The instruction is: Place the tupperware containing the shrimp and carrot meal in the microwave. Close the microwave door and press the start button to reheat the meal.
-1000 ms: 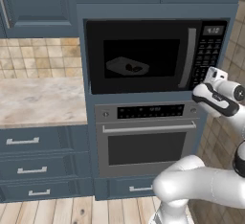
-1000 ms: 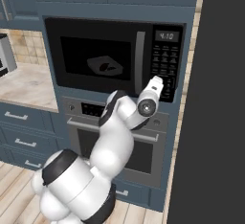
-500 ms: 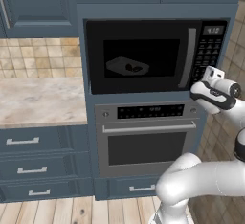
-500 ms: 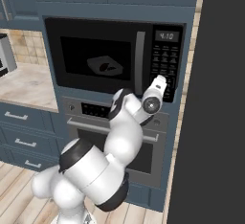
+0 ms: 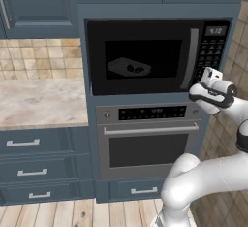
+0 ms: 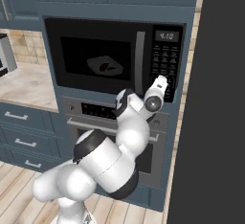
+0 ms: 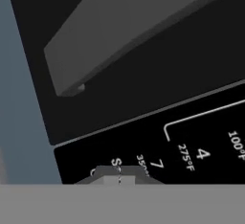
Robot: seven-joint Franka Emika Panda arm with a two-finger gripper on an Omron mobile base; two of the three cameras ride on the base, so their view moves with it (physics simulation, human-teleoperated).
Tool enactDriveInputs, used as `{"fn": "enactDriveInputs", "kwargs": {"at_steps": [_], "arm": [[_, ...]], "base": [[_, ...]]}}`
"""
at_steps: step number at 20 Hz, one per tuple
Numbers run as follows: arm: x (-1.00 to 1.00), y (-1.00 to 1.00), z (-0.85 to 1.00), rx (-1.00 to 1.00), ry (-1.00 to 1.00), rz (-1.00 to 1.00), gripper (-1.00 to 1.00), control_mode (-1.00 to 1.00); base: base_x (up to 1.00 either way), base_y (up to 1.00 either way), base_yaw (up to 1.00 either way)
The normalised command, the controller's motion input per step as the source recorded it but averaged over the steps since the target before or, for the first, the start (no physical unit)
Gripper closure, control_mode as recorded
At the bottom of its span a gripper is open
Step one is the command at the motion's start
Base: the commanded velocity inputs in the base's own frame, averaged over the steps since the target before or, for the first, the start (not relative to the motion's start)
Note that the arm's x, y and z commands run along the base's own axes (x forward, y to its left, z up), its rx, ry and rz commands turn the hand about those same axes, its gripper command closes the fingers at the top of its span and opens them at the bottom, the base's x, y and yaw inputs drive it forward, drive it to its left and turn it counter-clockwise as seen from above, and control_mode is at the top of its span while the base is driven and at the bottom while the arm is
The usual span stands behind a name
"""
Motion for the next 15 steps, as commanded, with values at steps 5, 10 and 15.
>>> {"fn": "enactDriveInputs", "kwargs": {"at_steps": [5,10,15], "arm": [[0.35,-0.1,-0.15,0.0,0.0,0.0,1.0,-1.0],[0.38,-0.08,-0.14,0.0,0.0,0.0,1.0,-1.0],[0.42,-0.01,-0.06,0.0,0.0,0.0,1.0,-1.0]], "base": [[0.0,0.0,0.0],[0.0,0.0,0.0],[0.0,0.0,0.0]]}}
